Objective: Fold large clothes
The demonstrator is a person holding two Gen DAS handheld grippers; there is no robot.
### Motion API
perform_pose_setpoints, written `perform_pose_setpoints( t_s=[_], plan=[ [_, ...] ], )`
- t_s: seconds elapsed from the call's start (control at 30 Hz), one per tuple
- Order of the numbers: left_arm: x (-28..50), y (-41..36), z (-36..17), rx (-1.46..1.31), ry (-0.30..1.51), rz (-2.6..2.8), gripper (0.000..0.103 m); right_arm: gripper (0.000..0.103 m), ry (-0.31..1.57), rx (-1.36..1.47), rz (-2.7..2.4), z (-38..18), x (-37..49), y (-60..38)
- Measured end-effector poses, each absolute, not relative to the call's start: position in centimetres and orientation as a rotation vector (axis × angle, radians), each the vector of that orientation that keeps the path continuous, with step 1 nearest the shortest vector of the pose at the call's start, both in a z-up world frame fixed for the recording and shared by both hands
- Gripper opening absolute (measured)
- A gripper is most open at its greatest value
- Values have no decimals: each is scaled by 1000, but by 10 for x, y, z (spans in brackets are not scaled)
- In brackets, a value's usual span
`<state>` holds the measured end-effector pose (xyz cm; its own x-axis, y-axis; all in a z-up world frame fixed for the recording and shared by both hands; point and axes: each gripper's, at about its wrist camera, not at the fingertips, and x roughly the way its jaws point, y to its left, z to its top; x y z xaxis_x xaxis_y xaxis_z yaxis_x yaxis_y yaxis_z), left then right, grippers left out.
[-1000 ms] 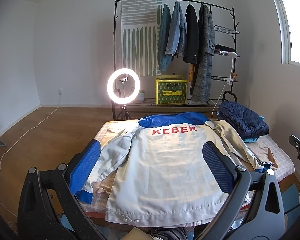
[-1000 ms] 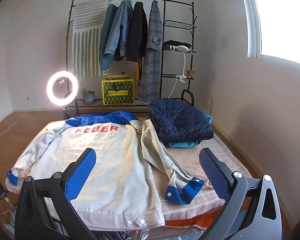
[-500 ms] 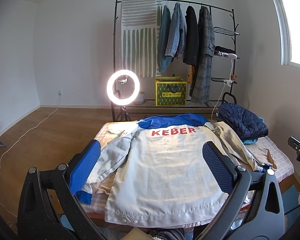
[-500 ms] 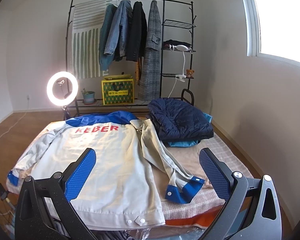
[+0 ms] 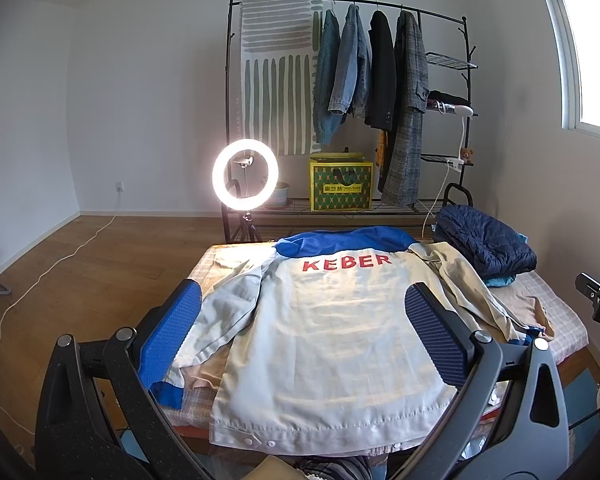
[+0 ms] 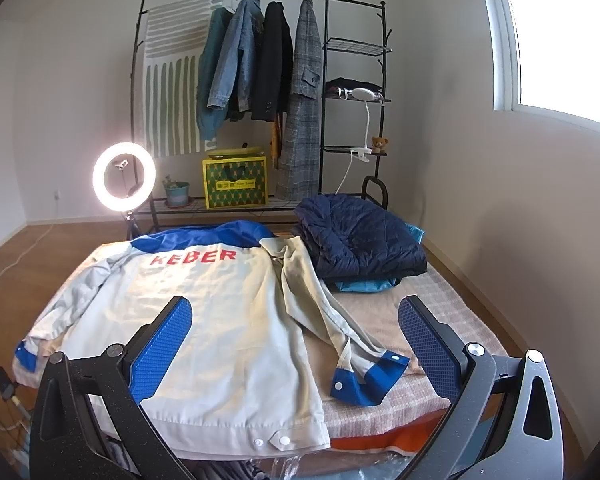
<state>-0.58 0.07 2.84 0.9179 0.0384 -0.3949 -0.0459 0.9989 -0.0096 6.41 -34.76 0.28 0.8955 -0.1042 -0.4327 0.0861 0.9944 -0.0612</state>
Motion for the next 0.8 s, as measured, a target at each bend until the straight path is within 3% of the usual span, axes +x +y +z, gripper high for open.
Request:
perform_pose_setpoints(
  t_s=[0.8],
  plan=[
    [-9, -1, 31, -18, 406, 47, 103, 103, 462, -48, -98, -2, 68, -341]
  ],
)
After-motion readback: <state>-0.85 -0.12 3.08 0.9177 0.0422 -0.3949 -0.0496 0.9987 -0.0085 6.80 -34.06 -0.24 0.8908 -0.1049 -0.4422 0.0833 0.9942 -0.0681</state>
